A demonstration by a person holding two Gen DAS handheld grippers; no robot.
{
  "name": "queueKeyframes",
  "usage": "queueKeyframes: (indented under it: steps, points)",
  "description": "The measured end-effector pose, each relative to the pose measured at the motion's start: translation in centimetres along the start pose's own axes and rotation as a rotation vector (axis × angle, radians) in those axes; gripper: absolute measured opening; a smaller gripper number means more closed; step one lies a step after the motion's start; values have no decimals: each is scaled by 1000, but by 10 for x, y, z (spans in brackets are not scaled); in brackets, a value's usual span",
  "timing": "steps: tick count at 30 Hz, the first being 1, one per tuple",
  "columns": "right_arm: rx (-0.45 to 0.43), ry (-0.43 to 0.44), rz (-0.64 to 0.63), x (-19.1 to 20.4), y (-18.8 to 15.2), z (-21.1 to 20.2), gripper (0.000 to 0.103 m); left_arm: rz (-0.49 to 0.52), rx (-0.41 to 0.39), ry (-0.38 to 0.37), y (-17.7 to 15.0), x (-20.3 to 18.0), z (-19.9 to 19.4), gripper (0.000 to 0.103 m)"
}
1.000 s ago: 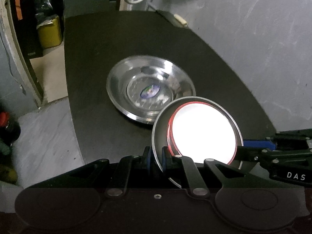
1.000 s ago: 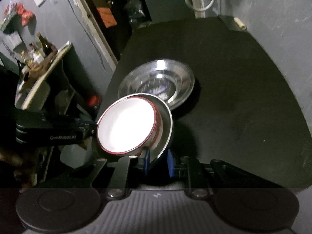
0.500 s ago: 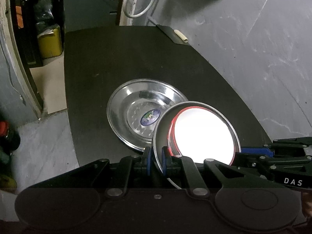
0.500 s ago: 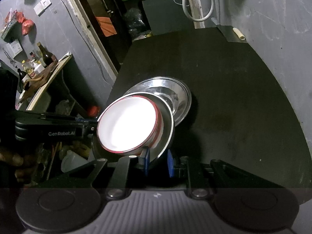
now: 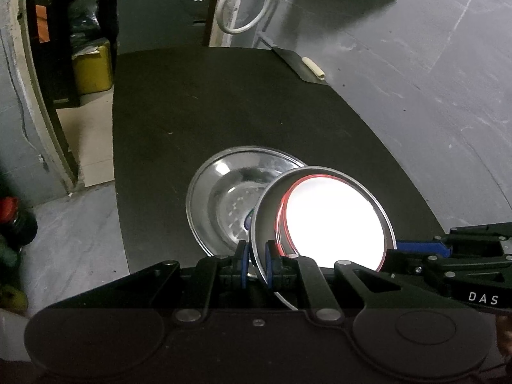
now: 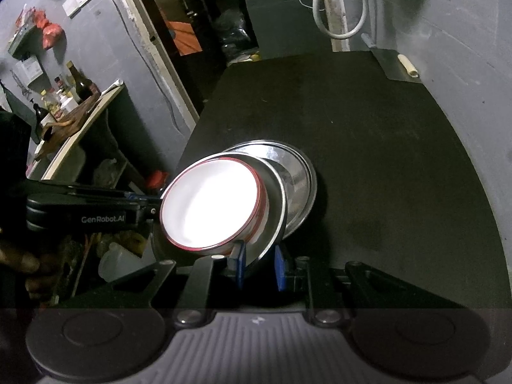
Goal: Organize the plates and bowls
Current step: 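Carry the steel bowl stack over the steel plates with both tools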
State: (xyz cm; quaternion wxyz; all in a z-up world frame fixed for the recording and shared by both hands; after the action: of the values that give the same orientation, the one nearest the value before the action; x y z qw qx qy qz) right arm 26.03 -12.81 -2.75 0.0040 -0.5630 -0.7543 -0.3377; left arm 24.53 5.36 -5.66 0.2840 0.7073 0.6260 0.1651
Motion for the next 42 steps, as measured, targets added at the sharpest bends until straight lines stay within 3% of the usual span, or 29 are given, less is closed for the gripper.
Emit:
queueKeyframes:
  steps: [21, 42]
  points:
    - [49, 31, -44, 2, 30, 39, 22, -48, 25, 53, 17, 29, 27, 9]
    - [76, 39, -47, 0, 34, 53, 22, -55, 56, 71, 22, 37, 44, 10]
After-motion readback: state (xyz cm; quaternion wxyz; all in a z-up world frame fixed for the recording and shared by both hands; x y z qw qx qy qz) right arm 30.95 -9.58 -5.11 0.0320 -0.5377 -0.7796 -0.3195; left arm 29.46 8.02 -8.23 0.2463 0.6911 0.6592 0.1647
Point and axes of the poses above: each gripper's, at about its wrist camera, not at the fingertips, and z roughly the way its jaws point, x to its left, y to its top, the point moved 10 cm from there along z, roughly the way its jaws point, and after that the axes turned 13 degrees about z, right-handed, at the moved point
